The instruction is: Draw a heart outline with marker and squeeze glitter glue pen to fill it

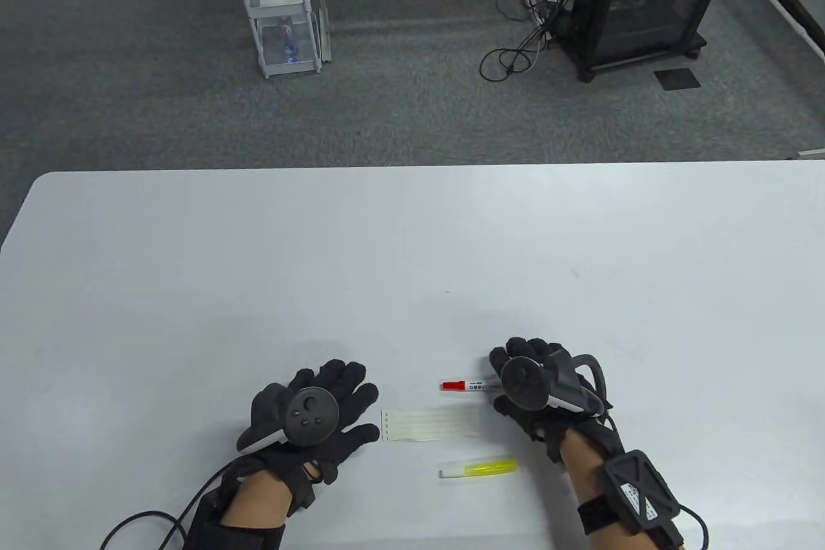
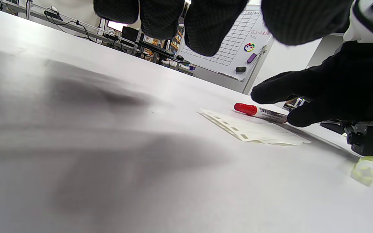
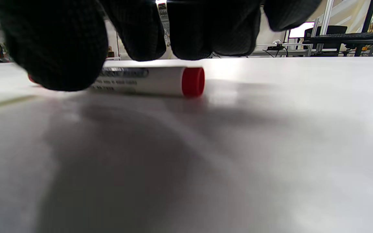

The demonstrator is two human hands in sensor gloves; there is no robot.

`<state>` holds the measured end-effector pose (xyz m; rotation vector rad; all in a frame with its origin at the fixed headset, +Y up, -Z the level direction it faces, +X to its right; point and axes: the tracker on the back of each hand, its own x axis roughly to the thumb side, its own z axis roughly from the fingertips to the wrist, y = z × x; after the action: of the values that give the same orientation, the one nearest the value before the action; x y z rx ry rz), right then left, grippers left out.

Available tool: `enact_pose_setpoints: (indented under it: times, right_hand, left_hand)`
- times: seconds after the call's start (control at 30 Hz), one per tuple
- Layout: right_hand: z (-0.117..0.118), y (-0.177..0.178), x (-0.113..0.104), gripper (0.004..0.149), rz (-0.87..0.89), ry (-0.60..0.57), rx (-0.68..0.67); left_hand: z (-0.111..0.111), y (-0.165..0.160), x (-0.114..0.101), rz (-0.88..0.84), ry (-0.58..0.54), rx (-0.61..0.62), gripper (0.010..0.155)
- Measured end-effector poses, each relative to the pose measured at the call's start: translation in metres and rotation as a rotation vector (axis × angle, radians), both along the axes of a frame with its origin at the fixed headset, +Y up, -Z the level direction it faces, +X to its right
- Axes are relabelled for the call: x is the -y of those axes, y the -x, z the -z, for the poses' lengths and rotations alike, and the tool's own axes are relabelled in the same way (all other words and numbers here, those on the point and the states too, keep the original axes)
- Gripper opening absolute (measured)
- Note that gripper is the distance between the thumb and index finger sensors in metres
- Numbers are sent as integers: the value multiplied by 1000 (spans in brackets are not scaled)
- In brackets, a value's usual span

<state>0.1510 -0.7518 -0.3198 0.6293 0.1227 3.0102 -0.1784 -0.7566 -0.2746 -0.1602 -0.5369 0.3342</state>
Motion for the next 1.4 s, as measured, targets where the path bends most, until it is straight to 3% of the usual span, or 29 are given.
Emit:
enact_pose_setpoints:
  times: [0.2,0.4,0.5,0.63,0.77,0.97,1.07,1.13,1.2,1.33,1.37,1.4]
  right_hand:
    - [7,1,7,56,-29,55,53]
    - [4,9,7,54,-82,37,-9]
    - [-4,13,-10,53,31,-85,-28]
    - [-28,39,-38,53,21,-158,-121]
    - [-53,70,-46,53,6,-216,-231]
    - [-67,88,-44,54,11,-244,-286]
    - [-67,87,-43,53,55,-250,-292]
    - [-64,88,-40,63,92,-188,-309]
    - [-64,89,-37,59,87,-157,-315]
    - [-68,88,-41,58,87,-256,-339]
    - [-73,88,-46,57,53,-388,-372]
    - [-75,88,-47,57,44,-440,-384]
  left_hand:
    - [0,0,0,-13,8,5,68]
    - [-1,-3,0,-10,-8,-2,68]
    - [-4,-8,-3,-30,-48,-8,70]
    - [-11,-20,-11,-63,-132,-4,73]
    - [-19,-34,-16,-55,-203,5,74]
    - [-22,-44,-15,-12,-270,24,54]
    - [-22,-45,-16,12,-311,28,51]
    - [-23,-46,-16,-1,-333,27,51]
    - [-23,-47,-16,8,-344,26,51]
    - [-21,-45,-15,-38,-285,17,51]
    - [-21,-45,-17,-47,-298,17,51]
    - [-20,-44,-19,-55,-291,17,50]
